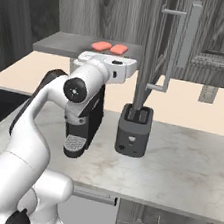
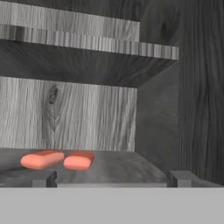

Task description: Pick up the bar soap and bar soap from the sink, and place them back in the cabinet, and close the cabinet doors.

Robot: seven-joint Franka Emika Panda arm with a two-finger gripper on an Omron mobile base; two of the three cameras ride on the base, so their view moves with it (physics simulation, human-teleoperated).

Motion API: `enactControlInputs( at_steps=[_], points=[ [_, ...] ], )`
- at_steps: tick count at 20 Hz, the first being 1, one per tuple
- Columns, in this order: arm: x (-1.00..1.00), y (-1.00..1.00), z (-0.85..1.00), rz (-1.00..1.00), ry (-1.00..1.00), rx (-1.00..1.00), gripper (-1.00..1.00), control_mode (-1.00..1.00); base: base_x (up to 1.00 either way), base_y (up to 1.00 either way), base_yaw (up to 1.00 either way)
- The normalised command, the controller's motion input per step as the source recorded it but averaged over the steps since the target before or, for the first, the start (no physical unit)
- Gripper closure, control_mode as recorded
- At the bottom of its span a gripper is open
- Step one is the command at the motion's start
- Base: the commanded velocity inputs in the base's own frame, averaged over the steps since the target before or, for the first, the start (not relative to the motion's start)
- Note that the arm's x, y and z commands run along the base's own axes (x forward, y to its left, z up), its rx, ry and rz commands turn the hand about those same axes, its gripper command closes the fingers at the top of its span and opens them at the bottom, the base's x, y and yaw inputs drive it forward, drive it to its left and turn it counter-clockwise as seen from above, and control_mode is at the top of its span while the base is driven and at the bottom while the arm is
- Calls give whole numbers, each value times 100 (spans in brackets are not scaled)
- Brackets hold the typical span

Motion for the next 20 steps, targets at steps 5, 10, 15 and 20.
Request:
enactControlInputs(
  at_steps=[5, 10, 15, 20],
  points=[
    [-37, 0, 9, 0, -2, 0, -100, -100, 0, 0, 0],
    [-37, 0, 10, 0, 0, 0, -100, -100, 0, 0, 0],
    [-43, 0, 10, 0, 0, 0, -100, -100, 0, 0, 0],
    [-47, 0, 8, 0, 0, 0, -100, -100, 0, 0, 0]
  ],
)
